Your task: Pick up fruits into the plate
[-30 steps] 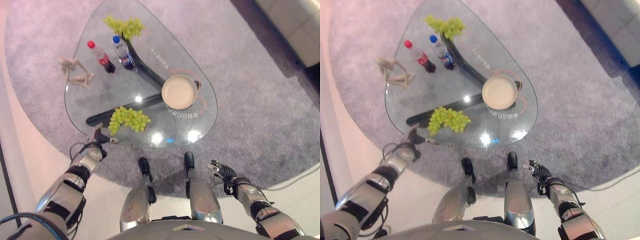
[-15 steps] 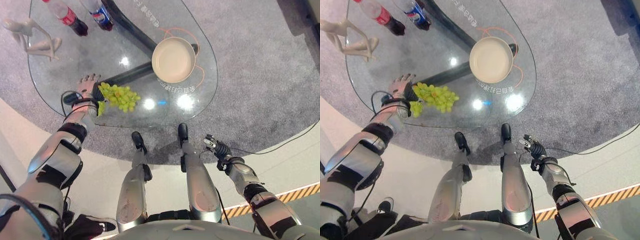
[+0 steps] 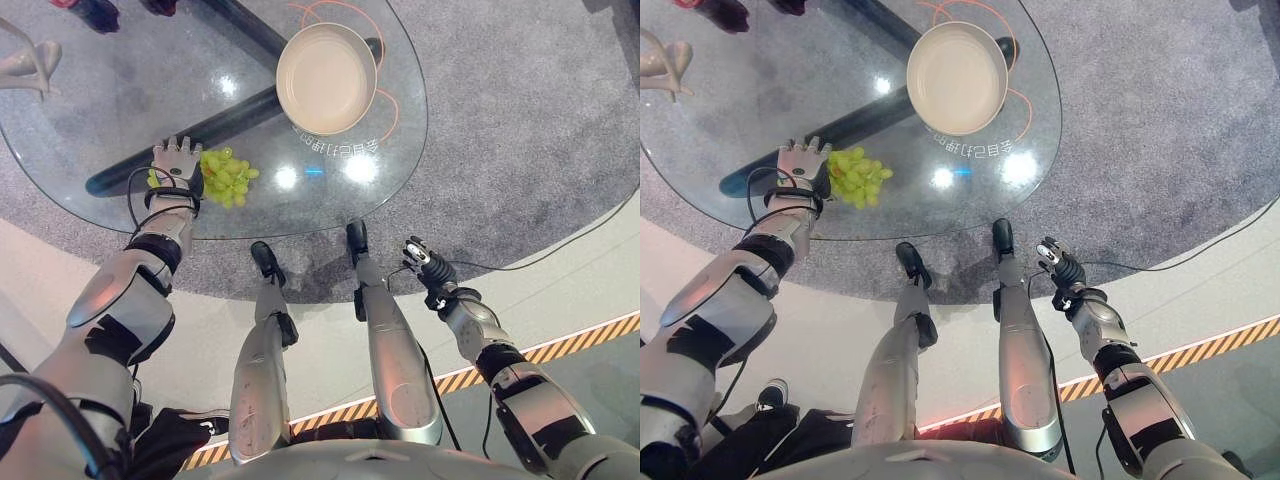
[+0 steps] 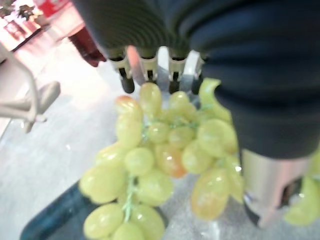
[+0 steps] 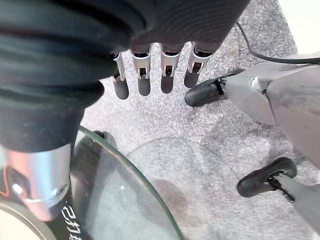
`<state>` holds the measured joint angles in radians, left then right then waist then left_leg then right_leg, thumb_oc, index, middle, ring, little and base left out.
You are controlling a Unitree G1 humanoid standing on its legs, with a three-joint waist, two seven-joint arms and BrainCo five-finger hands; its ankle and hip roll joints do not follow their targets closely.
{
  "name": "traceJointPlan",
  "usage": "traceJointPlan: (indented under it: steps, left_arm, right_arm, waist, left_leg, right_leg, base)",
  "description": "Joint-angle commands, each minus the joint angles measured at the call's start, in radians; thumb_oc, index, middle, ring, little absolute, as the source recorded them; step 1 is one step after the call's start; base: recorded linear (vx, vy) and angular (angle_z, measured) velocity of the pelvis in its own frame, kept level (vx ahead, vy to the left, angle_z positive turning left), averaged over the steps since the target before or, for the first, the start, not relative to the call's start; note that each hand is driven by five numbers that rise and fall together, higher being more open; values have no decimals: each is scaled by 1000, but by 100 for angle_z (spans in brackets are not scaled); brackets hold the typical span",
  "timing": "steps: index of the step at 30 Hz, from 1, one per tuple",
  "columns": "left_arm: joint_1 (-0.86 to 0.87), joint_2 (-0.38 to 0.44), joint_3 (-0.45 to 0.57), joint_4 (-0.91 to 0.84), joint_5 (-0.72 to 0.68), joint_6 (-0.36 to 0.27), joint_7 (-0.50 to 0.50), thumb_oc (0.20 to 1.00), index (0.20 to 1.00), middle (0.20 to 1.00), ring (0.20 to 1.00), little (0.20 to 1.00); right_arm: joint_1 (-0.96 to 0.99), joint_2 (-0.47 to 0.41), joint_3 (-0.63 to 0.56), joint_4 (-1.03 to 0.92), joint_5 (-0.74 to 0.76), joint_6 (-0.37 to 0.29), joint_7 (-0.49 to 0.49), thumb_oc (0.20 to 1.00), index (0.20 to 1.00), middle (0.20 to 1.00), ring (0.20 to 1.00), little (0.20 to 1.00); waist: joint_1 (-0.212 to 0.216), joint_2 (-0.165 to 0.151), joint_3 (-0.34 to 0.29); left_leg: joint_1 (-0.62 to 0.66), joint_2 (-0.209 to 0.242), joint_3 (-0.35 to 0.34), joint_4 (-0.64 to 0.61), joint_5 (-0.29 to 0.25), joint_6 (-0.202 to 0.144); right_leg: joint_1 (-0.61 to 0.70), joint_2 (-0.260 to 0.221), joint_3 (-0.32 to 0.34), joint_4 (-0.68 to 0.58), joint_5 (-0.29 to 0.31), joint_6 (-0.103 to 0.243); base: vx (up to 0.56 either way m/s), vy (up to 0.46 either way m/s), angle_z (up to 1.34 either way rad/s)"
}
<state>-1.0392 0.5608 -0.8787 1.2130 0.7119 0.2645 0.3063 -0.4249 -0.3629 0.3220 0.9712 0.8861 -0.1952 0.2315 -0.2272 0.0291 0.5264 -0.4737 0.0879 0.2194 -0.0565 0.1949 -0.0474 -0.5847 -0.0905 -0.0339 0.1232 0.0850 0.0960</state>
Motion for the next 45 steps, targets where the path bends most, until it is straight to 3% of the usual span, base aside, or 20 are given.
traceJointPlan:
  steps: [1, 6, 9, 13, 14, 15, 30, 35, 45]
  left_arm:
    - [-35, -3, -1, 91, 90, 27, -30, 1000, 1000, 1000, 1000, 1000]
    - [-33, -29, -15, 133, 138, 65, 1, 1000, 1000, 1000, 1000, 1000]
    - [-40, -37, -7, 143, 111, 118, 81, 1000, 1000, 1000, 1000, 1000]
    - [-58, -32, 2, 145, 105, 119, 106, 1000, 1000, 1000, 1000, 1000]
    - [-59, -30, 1, 143, 104, 107, 116, 555, 555, 555, 555, 555]
    - [-59, -30, 2, 137, 103, 100, 118, 200, 200, 200, 200, 200]
    - [-63, -12, -13, 59, 40, 35, 104, 200, 200, 200, 200, 200]
    - [-58, -10, 12, 48, -104, -10, 140, 200, 200, 200, 200, 200]
    - [8, 39, 154, -55, -343, -170, 167, 200, 200, 200, 200, 200]
  right_arm:
    - [4, 43, -15, -13, 70, -6, 31, 1000, 1000, 1000, 1000, 1000]
    - [-11, 57, -24, -7, 130, 9, 64, 1000, 1000, 1000, 1000, 1000]
    - [-13, 67, -25, -18, 165, 18, 82, 1000, 1000, 1000, 1000, 1000]
    - [-3, 75, -24, -27, 190, 10, 98, 1000, 1000, 1000, 1000, 1000]
    - [0, 78, -23, -30, 199, 8, 101, 1000, 1000, 1000, 1000, 1000]
    - [3, 79, -23, -33, 200, 8, 102, 1000, 1000, 1000, 1000, 1000]
    - [28, 83, -32, -59, 194, 10, 94, 1000, 1000, 1000, 1000, 1000]
    - [31, 80, -33, -50, 200, 8, 100, 1000, 1000, 1000, 1000, 1000]
    - [80, 75, -53, -88, 189, 8, 83, 1000, 1000, 1000, 1000, 1000]
  waist:
    - [2, -65, -6]
    - [-7, -76, -6]
    - [-10, -83, -6]
    - [-11, -91, -6]
    - [-11, -93, -6]
    - [-10, -95, -6]
    - [1, -88, -6]
    - [11, -82, -6]
    - [40, -56, -6]
  left_leg:
    - [-46, -32, 13, 95, -87, -27]
    - [-72, -26, 14, 104, -84, -34]
    - [-86, -23, 15, 106, -83, -36]
    - [-103, -22, 12, 115, -90, -39]
    - [-107, -21, 10, 116, -91, -39]
    - [-108, -21, 9, 115, -92, -39]
    - [-89, -27, -1, 107, -94, -32]
    - [-60, -30, -10, 107, -91, -27]
    - [74, -41, -32, 96, -109, -14]
  right_leg:
    - [-39, 82, -13, 20, 14, -26]
    - [-63, 85, -6, 24, 16, -26]
    - [-77, 88, -2, 26, 18, -25]
    - [-89, 89, 0, 31, 11, -24]
    - [-91, 89, -1, 29, 11, -22]
    - [-92, 89, -2, 28, 12, -22]
    - [-74, 85, -10, 26, 14, -21]
    - [-45, 85, -17, 36, 7, -26]
    - [84, 76, -29, 41, -24, -28]
  base:
    - [0, 0, 0]
    - [6, -9, -6]
    - [8, -10, -5]
    - [6, -13, -2]
    - [2, -44, 0]
    - [4, -40, 4]
    - [2, -9, 0]
    - [12, 1, 2]
    - [20, 13, 3]
